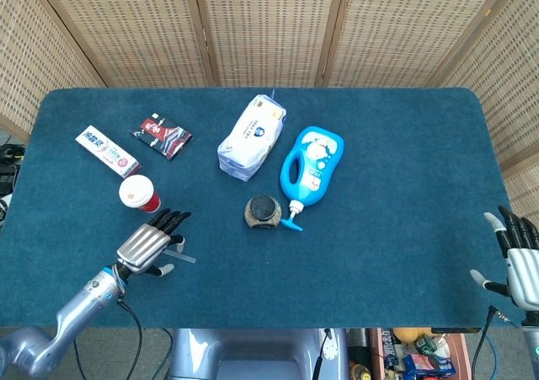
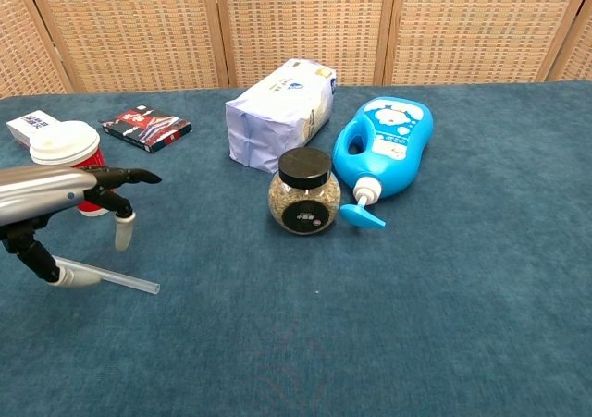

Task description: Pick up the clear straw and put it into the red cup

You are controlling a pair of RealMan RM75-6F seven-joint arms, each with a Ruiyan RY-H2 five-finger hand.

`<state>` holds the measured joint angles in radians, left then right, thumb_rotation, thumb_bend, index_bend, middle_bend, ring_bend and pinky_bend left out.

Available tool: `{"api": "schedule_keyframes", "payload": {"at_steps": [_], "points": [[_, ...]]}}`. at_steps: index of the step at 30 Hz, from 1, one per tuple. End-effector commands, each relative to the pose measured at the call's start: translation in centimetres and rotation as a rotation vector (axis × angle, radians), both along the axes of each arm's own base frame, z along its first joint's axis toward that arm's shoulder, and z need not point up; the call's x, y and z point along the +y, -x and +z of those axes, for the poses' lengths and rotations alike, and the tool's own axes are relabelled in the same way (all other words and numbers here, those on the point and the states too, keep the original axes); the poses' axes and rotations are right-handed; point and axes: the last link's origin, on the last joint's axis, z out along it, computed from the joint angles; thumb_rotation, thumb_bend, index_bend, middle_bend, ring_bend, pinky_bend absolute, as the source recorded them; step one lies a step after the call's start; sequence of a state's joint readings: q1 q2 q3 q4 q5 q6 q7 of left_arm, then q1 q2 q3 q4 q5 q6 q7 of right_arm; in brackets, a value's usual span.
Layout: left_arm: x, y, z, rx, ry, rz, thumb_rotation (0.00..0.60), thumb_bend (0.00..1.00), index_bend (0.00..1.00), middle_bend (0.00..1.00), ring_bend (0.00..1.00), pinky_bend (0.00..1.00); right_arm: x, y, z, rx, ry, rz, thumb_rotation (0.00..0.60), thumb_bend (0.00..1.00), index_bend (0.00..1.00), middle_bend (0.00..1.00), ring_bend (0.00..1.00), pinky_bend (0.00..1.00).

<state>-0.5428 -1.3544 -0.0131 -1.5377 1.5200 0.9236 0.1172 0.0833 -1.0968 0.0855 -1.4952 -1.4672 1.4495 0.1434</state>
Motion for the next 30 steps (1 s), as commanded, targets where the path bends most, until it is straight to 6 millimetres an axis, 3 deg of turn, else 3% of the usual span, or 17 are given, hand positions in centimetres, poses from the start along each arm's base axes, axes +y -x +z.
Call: {"api": "schedule_keyframes", "payload": {"at_steps": [1,17,30], "points": [[0.2,0.2,-0.8,0.040,0.006,-0.008,0.600,0.29,0.53,0.00,0.00,0.00,0.0,0.0,0.0,0.001,-0.001,-0.001,0.600,0.00,0.00,0.00,0.00,0.00],[0.9,-0.6,-3.0,0.094,0.019,-0.006,0.600,0.38,0.54,0.00,0.00,0.00,-0.1,0.3,0.0,-0.005,-0.010,-0.012,0.600,0.00,0.00,0.00,0.00,0.00],[1.0,-1.3,-4.6,0.105,0.039,-0.008,0.600,0.38,0.54,0.00,0.00,0.00,-0.2,0.4,0.0,-0.011,-0.015,-0.018,0.600,0.00,0.00,0.00,0.00,0.00]]}}
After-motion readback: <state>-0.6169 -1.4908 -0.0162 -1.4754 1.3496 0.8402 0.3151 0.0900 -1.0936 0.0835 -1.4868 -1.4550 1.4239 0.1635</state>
